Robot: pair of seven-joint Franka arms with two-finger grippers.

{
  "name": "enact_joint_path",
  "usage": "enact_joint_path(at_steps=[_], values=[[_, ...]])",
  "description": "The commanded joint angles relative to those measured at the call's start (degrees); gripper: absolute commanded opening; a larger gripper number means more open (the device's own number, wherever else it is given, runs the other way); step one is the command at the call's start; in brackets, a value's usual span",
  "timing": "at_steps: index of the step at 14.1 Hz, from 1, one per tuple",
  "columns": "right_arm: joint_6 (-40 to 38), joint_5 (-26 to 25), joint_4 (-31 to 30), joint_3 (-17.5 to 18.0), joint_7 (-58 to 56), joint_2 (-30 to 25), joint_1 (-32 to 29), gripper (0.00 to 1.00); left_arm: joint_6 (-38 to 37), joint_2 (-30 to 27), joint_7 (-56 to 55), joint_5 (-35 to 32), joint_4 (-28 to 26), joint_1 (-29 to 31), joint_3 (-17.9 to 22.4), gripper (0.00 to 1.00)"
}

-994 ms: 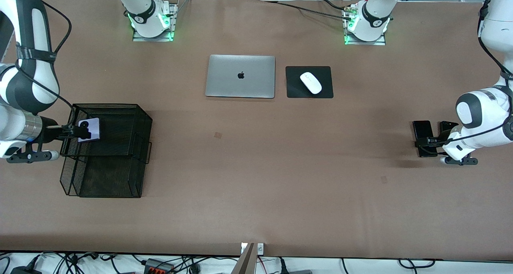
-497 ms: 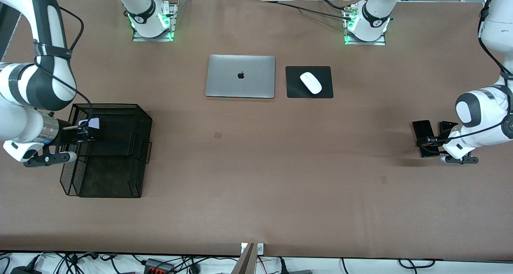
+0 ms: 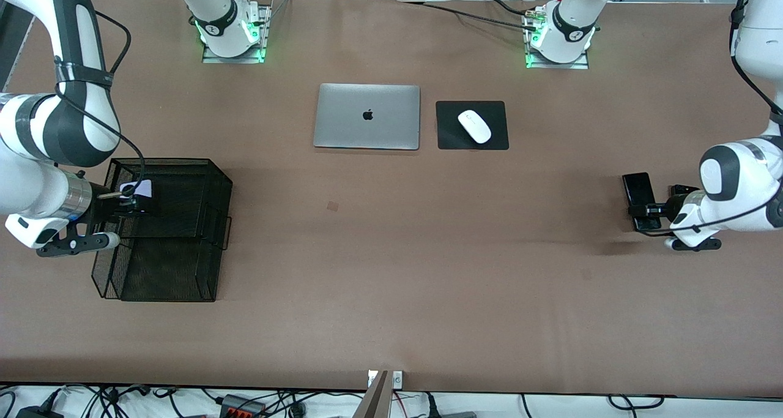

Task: Place phones with both arms
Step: 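Carry the black smartphone with the left gripper toward the laptop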

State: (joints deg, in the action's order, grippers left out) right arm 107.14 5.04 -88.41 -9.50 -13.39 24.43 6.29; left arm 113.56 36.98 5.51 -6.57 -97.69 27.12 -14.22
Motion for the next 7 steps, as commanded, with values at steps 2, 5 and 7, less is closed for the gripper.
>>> enact_joint_path(at_steps=[2, 5, 7], values=[[-0.1, -0.1, 0.2, 0.1, 0.7, -1.7, 0.0, 1.00, -16.6, -1.6, -12.2, -0.5, 8.9, -1.2, -8.5, 0.46], [-1.1, -0.1, 0.1, 0.1, 0.6, -5.6, 0.4, 1.00, -21.7, -1.6, -29.0, -0.3, 11.5, -3.9, -16.2, 0.45], [-2.6, -0.2, 0.2, 0.0, -0.4, -7.5, 0.2, 1.00, -21.8, -1.3, -37.8, 1.7, 13.3, -4.1, -22.4, 0.44]])
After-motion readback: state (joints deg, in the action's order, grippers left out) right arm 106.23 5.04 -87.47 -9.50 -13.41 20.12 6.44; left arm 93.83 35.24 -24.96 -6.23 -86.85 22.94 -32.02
